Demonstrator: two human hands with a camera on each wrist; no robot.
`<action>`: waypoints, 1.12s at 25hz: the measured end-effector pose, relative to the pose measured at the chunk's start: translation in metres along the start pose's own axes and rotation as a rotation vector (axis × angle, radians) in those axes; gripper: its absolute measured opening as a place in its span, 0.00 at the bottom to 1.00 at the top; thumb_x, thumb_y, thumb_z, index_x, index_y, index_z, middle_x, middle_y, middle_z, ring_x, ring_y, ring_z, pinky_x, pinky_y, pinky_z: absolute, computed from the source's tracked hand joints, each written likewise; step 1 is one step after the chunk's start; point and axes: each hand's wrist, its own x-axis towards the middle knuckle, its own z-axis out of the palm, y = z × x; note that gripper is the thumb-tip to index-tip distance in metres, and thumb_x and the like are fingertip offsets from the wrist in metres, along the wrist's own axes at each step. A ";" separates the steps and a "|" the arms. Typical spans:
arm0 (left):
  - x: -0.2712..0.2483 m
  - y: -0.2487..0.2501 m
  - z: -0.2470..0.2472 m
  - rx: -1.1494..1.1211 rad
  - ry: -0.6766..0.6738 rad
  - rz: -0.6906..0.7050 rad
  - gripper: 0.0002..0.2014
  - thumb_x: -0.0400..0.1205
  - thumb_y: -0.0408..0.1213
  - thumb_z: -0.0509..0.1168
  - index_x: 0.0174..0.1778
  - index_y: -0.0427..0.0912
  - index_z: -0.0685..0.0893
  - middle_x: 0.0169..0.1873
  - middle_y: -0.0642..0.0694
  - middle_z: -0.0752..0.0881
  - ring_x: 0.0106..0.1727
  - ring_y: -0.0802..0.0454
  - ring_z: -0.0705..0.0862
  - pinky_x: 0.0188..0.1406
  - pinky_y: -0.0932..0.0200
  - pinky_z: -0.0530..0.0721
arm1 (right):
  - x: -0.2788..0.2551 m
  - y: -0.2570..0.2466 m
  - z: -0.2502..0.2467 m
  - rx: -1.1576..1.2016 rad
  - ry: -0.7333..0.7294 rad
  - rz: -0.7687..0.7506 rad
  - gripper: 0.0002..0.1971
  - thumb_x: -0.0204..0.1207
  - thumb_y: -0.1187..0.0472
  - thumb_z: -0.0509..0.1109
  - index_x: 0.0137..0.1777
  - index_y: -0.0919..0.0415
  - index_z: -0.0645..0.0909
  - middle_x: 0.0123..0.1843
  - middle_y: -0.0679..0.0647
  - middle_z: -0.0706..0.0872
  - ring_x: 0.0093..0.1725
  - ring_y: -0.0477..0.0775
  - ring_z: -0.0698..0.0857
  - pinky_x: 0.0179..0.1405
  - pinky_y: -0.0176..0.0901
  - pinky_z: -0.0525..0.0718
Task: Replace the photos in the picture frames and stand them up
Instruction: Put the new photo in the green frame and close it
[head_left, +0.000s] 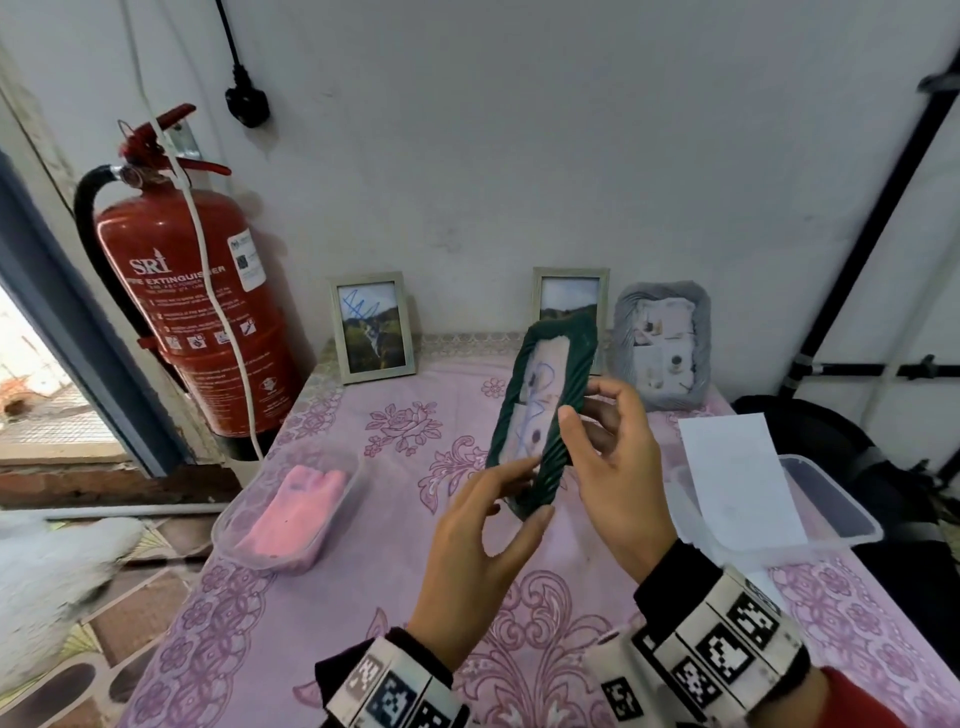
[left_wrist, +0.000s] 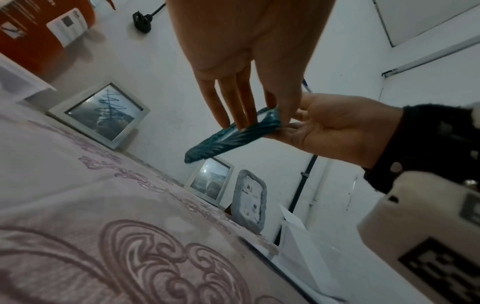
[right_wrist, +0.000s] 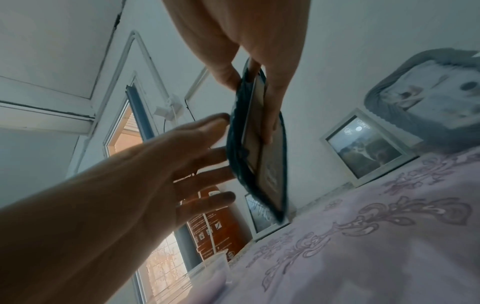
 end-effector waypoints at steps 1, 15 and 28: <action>0.003 -0.002 -0.001 -0.001 0.016 -0.011 0.17 0.80 0.47 0.65 0.65 0.60 0.77 0.57 0.64 0.82 0.60 0.62 0.80 0.56 0.73 0.76 | 0.002 0.002 -0.002 0.029 0.011 0.021 0.08 0.80 0.64 0.65 0.54 0.51 0.74 0.46 0.46 0.89 0.45 0.44 0.88 0.46 0.39 0.87; 0.023 -0.046 -0.028 -0.418 0.086 -0.457 0.21 0.84 0.32 0.60 0.71 0.55 0.71 0.49 0.46 0.81 0.42 0.58 0.86 0.38 0.67 0.84 | -0.013 0.039 -0.014 -0.027 -0.039 0.228 0.11 0.83 0.59 0.58 0.63 0.52 0.73 0.47 0.61 0.87 0.42 0.57 0.85 0.47 0.46 0.84; 0.013 -0.084 -0.027 -0.177 -0.060 -0.588 0.29 0.79 0.26 0.66 0.74 0.49 0.68 0.50 0.48 0.78 0.46 0.57 0.80 0.40 0.71 0.82 | -0.001 0.072 -0.032 -0.582 -0.432 0.390 0.31 0.69 0.64 0.77 0.72 0.59 0.72 0.54 0.56 0.79 0.42 0.45 0.76 0.45 0.29 0.77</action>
